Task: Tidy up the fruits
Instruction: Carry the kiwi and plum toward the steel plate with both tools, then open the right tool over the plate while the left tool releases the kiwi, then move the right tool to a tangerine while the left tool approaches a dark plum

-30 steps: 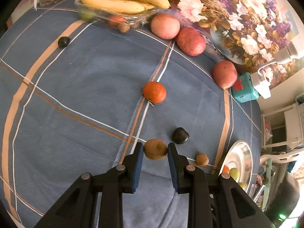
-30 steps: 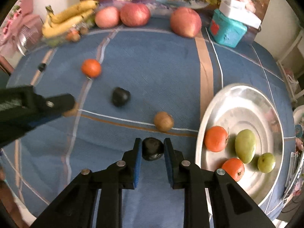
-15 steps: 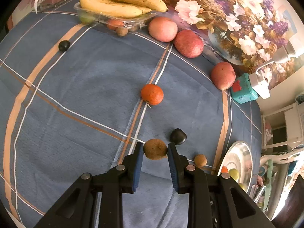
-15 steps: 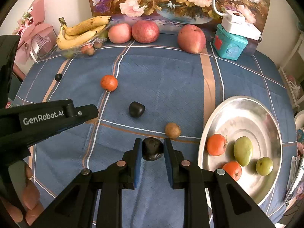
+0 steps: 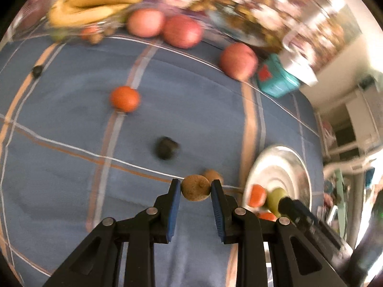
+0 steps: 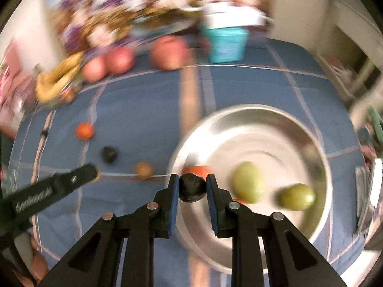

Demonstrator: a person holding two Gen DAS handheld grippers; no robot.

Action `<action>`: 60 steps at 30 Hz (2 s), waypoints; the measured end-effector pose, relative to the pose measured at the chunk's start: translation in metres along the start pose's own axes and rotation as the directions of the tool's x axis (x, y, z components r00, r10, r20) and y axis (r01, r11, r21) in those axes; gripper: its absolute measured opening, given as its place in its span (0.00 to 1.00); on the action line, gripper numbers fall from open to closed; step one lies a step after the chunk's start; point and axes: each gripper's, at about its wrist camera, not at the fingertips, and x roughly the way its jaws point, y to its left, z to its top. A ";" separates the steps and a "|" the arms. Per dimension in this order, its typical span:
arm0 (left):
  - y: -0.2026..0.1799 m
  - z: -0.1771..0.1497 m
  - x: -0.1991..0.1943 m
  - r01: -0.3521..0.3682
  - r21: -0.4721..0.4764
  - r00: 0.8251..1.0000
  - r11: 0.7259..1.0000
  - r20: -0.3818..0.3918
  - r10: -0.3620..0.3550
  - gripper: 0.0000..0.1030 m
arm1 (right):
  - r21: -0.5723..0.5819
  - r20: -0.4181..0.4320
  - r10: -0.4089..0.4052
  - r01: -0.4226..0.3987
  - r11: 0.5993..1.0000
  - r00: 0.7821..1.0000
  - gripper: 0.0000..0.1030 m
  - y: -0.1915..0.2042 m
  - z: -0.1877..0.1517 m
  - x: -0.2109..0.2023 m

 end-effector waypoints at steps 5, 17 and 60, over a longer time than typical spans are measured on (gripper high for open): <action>-0.042 -0.018 0.012 0.053 0.112 0.998 0.992 -0.047 -0.048 0.27 | 0.134 0.006 -0.037 0.036 0.990 0.999 0.23 -0.053 0.000 -0.005; -0.088 -0.045 0.034 0.099 0.226 0.987 0.969 -0.146 -0.067 0.28 | 0.207 -0.011 -0.045 0.046 0.977 0.999 0.23 -0.086 -0.007 0.001; -0.004 0.007 -0.016 -0.396 0.083 0.912 0.915 0.155 0.380 1.00 | 0.163 0.036 -0.066 0.059 0.985 0.997 0.92 -0.059 -0.007 0.001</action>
